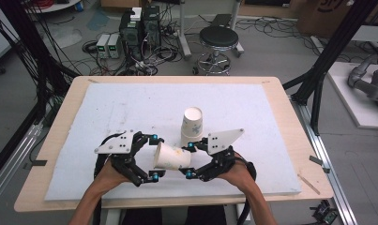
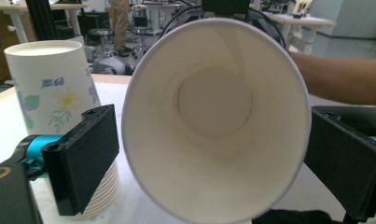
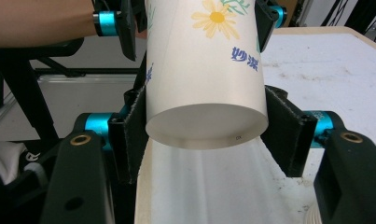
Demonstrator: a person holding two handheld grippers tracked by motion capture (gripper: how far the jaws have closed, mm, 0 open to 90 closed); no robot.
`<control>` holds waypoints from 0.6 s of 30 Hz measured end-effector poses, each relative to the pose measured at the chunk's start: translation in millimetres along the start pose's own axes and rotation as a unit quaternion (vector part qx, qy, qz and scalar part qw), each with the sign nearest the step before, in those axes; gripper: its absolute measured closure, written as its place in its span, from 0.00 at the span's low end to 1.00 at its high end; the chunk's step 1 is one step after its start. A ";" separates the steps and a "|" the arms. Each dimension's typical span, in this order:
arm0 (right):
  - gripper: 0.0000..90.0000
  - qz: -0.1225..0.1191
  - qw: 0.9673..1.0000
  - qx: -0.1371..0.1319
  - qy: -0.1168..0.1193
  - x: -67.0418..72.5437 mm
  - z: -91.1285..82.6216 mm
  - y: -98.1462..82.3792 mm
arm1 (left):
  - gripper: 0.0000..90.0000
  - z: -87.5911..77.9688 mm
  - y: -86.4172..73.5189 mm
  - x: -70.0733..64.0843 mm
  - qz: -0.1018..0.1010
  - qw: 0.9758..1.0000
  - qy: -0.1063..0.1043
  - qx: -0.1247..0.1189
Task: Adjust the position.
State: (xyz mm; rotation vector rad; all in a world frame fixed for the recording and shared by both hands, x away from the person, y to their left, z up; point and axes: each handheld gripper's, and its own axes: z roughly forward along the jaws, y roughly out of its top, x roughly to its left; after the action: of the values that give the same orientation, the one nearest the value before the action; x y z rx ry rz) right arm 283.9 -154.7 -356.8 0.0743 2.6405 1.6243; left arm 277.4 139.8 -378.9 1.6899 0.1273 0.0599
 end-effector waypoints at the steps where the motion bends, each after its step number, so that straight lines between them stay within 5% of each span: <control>1: 0.42 0.000 1.000 0.000 0.000 0.0 0.0 0.0 | 0.08 1.1 0.0 0.0 0.000 1.000 0.000 -0.002; 18: 0.42 -0.004 1.000 -0.015 0.007 0.4 1.6 -0.2 | 0.09 12.8 -2.7 0.5 -0.007 0.999 -0.010 -0.030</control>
State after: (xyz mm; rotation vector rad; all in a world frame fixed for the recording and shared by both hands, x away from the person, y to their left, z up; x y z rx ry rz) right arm 283.6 -153.4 -357.7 0.0510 2.6223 1.6658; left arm 279.2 127.5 -383.1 1.6284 0.1219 0.0353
